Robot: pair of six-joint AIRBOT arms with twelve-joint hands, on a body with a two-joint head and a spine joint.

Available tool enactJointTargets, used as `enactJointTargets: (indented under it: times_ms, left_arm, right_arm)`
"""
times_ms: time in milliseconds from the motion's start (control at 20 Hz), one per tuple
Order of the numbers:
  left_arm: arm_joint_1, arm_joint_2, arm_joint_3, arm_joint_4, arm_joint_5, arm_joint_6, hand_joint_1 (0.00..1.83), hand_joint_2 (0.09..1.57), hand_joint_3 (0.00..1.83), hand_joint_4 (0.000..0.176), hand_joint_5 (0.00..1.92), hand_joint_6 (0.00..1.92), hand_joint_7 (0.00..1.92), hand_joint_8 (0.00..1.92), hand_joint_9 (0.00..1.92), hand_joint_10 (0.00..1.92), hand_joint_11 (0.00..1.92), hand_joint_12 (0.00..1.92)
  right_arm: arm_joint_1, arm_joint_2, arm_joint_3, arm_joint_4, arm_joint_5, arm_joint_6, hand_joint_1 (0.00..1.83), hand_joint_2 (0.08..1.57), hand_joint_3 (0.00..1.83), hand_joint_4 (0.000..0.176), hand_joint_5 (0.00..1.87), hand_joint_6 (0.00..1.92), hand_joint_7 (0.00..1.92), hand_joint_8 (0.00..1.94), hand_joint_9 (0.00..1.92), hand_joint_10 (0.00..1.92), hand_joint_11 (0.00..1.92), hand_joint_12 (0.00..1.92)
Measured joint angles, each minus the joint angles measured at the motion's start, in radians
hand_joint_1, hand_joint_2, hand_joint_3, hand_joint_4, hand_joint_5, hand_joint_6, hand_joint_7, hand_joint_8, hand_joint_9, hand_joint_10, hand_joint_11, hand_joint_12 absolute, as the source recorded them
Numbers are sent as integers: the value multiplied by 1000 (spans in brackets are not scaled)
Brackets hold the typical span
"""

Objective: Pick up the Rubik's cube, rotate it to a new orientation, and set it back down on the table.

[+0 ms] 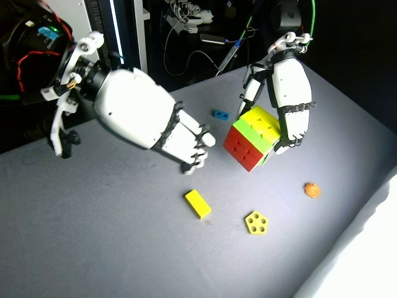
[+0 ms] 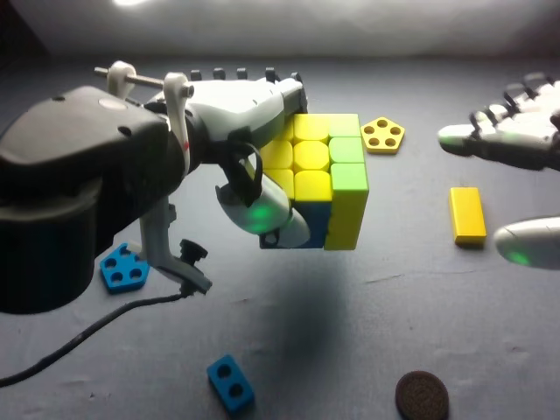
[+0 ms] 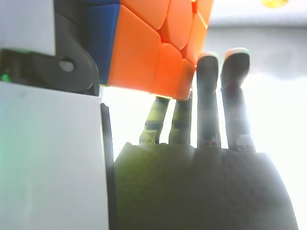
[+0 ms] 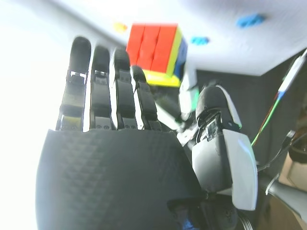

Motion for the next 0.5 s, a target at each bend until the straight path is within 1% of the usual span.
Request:
enactJointTargets:
  times_ms: [100,200,250,300,400,450,500]
  left_arm:
    - [26,0,1,30,9,-35,969,1397,3,0,485,1739,82,1921,199,1921,302,1921]
    - [51,-1,5,84,15,-75,986,1379,0,0,516,1696,99,1921,189,1921,304,1921]
    - [64,-5,12,110,17,-99,971,1389,0,0,499,1723,70,1921,179,1921,292,1921]
    - [73,-10,17,114,17,-107,940,1411,9,0,465,1772,63,1921,199,1921,310,1921]
    - [91,-18,24,155,20,-146,967,1402,1,0,478,1742,86,1921,200,1921,295,1921]
    - [111,-29,32,188,21,-183,989,1430,3,0,474,1720,347,1921,209,1921,297,1921]
    - [114,-32,34,207,22,-200,982,1403,0,0,485,1725,154,1921,188,1921,271,1921]
  right_arm:
    - [9,-9,0,0,3,-2,26,1304,0,0,6,5,94,2,47,27,0,24]
    - [13,-16,0,0,-4,-3,1,1307,2,0,0,0,89,1,44,22,11,15]
    - [13,-15,-2,0,-6,-3,14,1310,2,0,0,0,84,0,43,20,10,19]
    - [13,-16,-2,0,-8,-4,4,1307,1,0,3,0,98,0,70,8,1,145]
    - [13,-15,-2,0,-12,-4,12,1302,0,0,0,0,89,2,68,2,0,171]
    - [13,-16,-2,0,-17,-4,27,1299,0,0,0,0,111,6,81,6,0,195]
    - [13,-15,-2,0,-20,-4,50,1298,0,0,12,5,123,8,92,10,0,205]
